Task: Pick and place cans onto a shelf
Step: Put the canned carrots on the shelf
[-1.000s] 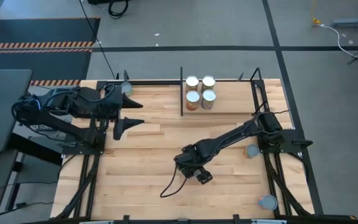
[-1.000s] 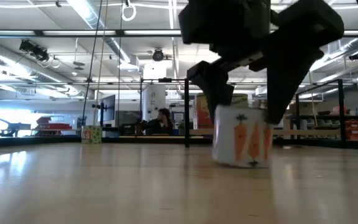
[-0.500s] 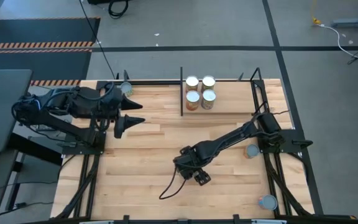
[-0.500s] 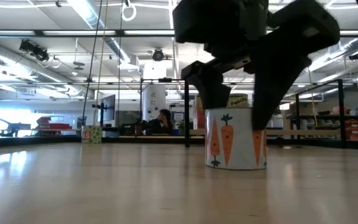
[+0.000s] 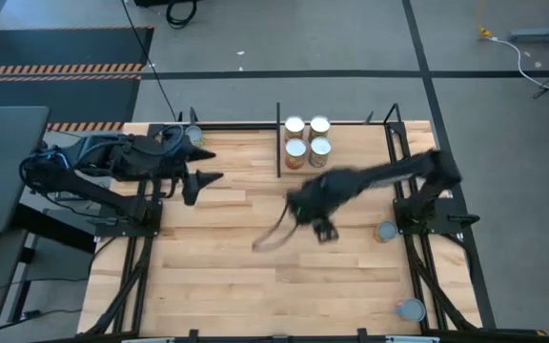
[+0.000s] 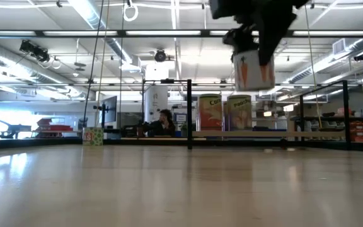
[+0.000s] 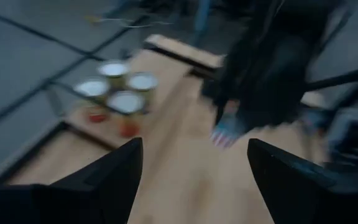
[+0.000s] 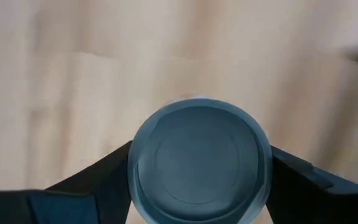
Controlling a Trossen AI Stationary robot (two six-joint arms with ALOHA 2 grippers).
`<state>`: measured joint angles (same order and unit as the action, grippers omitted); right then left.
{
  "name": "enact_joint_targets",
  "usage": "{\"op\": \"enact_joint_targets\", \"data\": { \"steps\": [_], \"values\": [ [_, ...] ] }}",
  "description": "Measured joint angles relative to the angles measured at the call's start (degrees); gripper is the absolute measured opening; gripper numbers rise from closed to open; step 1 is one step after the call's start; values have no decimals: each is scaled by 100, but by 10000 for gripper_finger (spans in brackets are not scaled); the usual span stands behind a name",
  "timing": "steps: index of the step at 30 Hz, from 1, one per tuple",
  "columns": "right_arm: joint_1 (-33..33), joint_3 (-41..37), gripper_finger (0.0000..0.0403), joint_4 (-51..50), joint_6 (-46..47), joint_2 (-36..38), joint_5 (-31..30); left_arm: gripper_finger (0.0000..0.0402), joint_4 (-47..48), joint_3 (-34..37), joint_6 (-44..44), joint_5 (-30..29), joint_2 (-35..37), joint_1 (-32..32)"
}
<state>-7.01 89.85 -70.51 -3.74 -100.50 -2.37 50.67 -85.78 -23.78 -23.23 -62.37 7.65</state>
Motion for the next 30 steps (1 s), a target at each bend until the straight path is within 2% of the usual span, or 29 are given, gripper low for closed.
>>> {"op": "enact_joint_targets", "data": {
  "steps": [5, 10, 14, 18, 25, 30],
  "values": [
    [1123, 0, 290, -405, 507, 1102, -679, 293, 198, 1, 480, -509, 0, -629],
    [2667, 6, 290, -351, 840, 1731, -1433, 293, 163, 2, 925, -582, -34, -1335],
    [3976, 4, 290, -170, 773, 1558, -1168, 293, 160, 1, 875, -885, -215, -1822],
    [4837, -1, 290, 364, 465, 1117, -728, 293, 138, 5, 1104, -1127, -487, -2159],
    [5505, -3, 290, 967, -162, 534, -338, 293, 253, 4, 1669, -1110, -615, -2612],
    [5796, -126, 290, 964, 143, 218, -211, 293, 382, 4, 1699, -1073, -332, -2788]
  ]
}}
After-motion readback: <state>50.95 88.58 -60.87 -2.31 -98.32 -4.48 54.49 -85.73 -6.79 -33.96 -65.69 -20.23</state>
